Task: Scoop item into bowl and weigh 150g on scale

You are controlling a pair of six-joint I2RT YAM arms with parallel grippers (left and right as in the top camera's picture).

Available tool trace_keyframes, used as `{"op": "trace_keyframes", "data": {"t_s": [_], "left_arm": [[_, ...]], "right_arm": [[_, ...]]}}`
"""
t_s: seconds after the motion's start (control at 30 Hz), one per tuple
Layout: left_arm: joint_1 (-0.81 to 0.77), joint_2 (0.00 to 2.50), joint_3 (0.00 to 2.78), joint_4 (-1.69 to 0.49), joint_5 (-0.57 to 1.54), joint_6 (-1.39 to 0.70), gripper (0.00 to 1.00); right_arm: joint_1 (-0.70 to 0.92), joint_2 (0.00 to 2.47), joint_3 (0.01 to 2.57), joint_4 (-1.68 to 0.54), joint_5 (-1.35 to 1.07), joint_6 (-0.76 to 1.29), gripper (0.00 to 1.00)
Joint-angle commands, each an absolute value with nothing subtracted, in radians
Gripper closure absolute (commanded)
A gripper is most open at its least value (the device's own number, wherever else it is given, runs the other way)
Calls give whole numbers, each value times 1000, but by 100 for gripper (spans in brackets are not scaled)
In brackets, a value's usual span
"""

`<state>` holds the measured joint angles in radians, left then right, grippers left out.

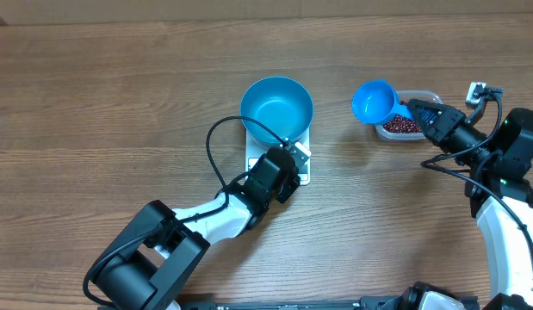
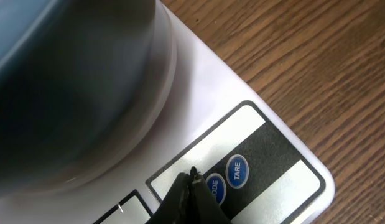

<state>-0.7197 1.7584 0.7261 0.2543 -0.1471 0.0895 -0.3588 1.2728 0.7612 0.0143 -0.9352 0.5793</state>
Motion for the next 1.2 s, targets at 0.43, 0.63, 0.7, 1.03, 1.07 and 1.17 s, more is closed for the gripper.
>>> {"op": "trace_keyframes", "data": {"t_s": [0.43, 0.63, 0.7, 1.03, 1.07, 1.17], "left_arm": [[-714, 1774, 744, 213, -165, 97, 96], [-714, 1774, 744, 206, -168, 89, 96], [-714, 1774, 744, 204, -168, 89, 96], [-714, 1774, 744, 183, -186, 64, 96], [-714, 1774, 744, 183, -188, 61, 96], [-714, 1774, 744, 181, -188, 59, 96]], "right_arm": [[-362, 1269, 780, 15, -933, 571, 96], [-362, 1269, 780, 12, -933, 571, 96], [-362, 1269, 780, 12, -933, 571, 96], [-362, 1269, 780, 12, -933, 571, 96], [-362, 1269, 780, 11, -934, 571, 96], [-362, 1269, 780, 7, -933, 571, 96]]}}
